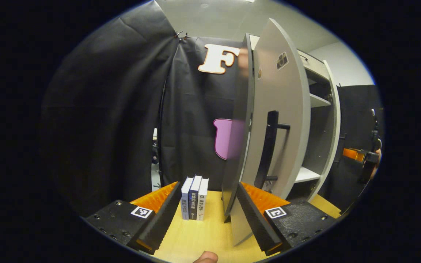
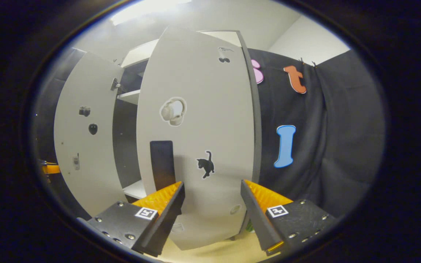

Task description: Grasp the bottle in the cabinet with the left hand and place it on the coaster, then close the right door with the right hand and the left door with the left hand.

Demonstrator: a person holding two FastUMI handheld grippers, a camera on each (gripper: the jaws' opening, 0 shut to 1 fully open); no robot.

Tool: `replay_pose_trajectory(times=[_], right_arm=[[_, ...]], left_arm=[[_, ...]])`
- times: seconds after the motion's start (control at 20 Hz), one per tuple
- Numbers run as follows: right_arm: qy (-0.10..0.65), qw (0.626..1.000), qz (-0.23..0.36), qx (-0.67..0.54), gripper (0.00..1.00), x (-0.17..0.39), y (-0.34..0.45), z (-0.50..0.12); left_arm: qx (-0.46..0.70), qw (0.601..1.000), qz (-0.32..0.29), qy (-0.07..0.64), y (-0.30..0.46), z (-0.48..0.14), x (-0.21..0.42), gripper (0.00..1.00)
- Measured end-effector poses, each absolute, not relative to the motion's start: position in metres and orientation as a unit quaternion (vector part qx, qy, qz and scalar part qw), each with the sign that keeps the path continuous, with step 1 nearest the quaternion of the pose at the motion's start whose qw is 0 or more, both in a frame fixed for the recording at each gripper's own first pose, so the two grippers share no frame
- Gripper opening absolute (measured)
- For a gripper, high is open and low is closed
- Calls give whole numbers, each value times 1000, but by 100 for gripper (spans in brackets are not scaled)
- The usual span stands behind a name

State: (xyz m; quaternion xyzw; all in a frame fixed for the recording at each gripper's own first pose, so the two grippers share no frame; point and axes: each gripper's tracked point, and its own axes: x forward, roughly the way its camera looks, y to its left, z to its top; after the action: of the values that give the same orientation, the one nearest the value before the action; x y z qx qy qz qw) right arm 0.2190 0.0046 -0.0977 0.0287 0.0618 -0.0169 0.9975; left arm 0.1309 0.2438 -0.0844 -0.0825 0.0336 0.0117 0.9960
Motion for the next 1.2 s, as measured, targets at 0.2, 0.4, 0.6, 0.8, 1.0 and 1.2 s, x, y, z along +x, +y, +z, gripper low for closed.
replay_pose_trajectory(times=[0.2, 0.4, 0.6, 0.8, 1.0, 1.2], right_arm=[[55, 998, -13, 38, 94, 226, 3, -93], [39, 998, -28, 46, 94, 210, -12, -81], [26, 997, -35, 59, 94, 174, -21, -65], [-1, 997, -38, 63, 93, 119, -21, -37], [2, 997, -35, 65, 94, 63, -16, -30], [6, 998, -49, 36, 91, 23, -15, -31]], left_arm=[[-70, 997, 1, 21, 247, -74, 163, 93], [-74, 996, -49, 23, 223, -71, 182, 93], [-69, 996, -45, 21, 218, -68, 185, 88], [-51, 998, -21, 19, 212, -66, 180, 88], [-51, 998, -20, 30, 196, -67, 181, 88], [-24, 999, -10, 35, 184, -64, 177, 92]])
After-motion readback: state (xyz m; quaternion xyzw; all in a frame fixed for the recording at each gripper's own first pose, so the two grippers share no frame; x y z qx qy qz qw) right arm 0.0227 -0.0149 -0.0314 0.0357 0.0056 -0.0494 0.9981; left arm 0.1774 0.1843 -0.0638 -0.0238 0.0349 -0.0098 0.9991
